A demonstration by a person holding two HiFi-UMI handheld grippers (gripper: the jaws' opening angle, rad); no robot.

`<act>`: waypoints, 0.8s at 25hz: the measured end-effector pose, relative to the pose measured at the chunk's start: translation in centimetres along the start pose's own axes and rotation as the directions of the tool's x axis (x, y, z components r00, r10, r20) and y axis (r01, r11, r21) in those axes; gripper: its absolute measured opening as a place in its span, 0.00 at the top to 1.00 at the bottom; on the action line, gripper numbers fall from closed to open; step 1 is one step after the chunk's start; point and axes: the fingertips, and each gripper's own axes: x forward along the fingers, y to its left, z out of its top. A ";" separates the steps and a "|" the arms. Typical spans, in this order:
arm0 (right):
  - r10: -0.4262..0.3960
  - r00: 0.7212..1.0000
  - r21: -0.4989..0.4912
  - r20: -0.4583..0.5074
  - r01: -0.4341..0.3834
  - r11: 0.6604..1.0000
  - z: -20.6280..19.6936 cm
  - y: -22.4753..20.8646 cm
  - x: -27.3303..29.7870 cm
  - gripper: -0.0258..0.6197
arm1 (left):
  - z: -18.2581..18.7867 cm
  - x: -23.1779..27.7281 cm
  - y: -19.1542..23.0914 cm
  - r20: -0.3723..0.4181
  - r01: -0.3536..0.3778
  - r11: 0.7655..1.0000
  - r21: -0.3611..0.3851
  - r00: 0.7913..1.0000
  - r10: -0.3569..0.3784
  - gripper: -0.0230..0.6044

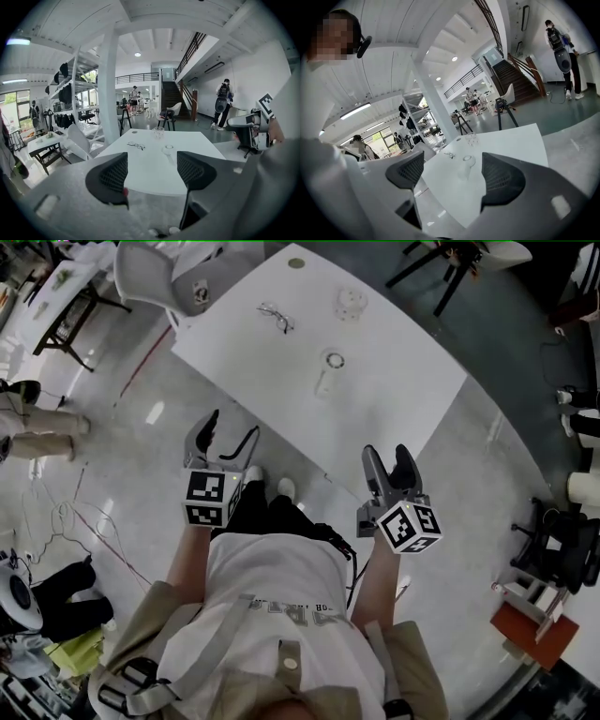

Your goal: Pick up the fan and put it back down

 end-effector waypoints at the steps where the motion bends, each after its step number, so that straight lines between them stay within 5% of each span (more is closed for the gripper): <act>1: -0.003 1.000 0.007 -0.008 0.003 1.000 -0.3 -0.1 0.3 0.40 | -0.2 0.2 0.2 -0.007 0.000 1.000 -0.003 1.000 0.000 0.42; 20: -0.108 0.989 0.089 -0.103 0.117 0.989 -1.5 -1.6 10.2 0.40 | -0.2 9.4 6.4 -0.111 0.105 0.994 0.018 0.988 -0.103 0.42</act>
